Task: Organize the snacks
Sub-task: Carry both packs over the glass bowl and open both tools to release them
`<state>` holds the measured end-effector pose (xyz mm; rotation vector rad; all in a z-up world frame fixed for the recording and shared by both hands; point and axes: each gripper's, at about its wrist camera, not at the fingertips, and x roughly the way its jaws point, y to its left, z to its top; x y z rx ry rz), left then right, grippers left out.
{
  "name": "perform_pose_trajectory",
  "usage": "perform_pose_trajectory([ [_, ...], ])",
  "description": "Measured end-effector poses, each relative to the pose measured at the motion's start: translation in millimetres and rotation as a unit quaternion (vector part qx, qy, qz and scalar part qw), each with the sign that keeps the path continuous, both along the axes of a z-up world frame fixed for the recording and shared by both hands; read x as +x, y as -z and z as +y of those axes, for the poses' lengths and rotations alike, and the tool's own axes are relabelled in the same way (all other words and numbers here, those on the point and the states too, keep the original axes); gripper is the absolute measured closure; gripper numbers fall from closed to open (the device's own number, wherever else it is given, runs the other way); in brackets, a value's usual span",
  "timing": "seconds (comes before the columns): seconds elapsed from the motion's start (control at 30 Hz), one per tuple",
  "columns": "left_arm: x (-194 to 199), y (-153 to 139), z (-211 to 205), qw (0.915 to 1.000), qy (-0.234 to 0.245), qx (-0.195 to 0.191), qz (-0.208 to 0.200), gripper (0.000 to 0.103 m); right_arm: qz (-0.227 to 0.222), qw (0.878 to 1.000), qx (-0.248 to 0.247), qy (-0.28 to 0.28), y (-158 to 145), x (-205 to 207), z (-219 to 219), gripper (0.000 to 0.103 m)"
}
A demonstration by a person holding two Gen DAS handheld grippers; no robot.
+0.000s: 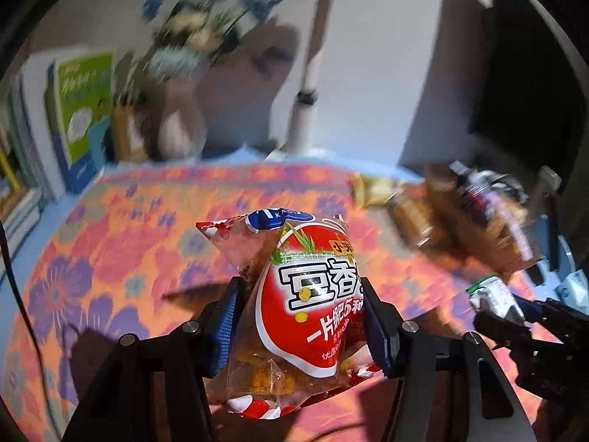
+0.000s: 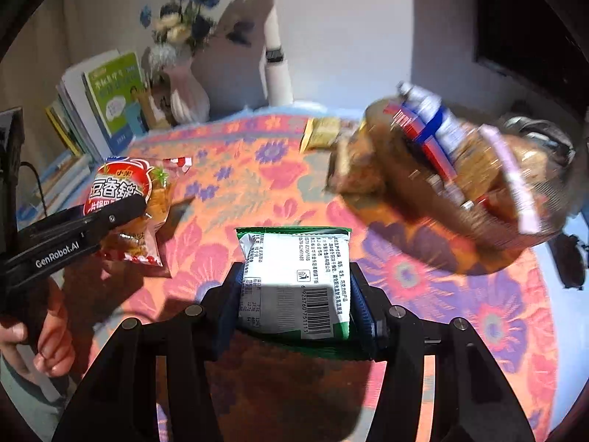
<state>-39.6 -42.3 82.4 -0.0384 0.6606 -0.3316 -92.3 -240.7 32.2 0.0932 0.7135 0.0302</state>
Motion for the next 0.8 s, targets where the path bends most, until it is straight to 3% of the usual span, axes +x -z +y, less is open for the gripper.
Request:
perform_pose_trajectory([
  [0.2,-1,-58,-41,0.9974,0.055,0.001,-0.046,0.045,-0.055,0.998,0.008,0.033,-43,-19,-39,0.051],
  [0.5,39,-124,-123,0.9900,0.128,-0.030,-0.052,0.045,-0.114,0.987,0.017,0.114,-98,-23,-115,0.050],
  [0.63,54,-139,-166,0.9853,0.161,-0.029,-0.049,0.045,-0.123,0.981,0.031,0.145,-110,-15,-151,0.050],
  [0.8,73,-135,-218,0.9807,0.191,-0.015,-0.038,0.045,-0.119,0.978,0.042,0.169,-110,-3,-183,0.050],
])
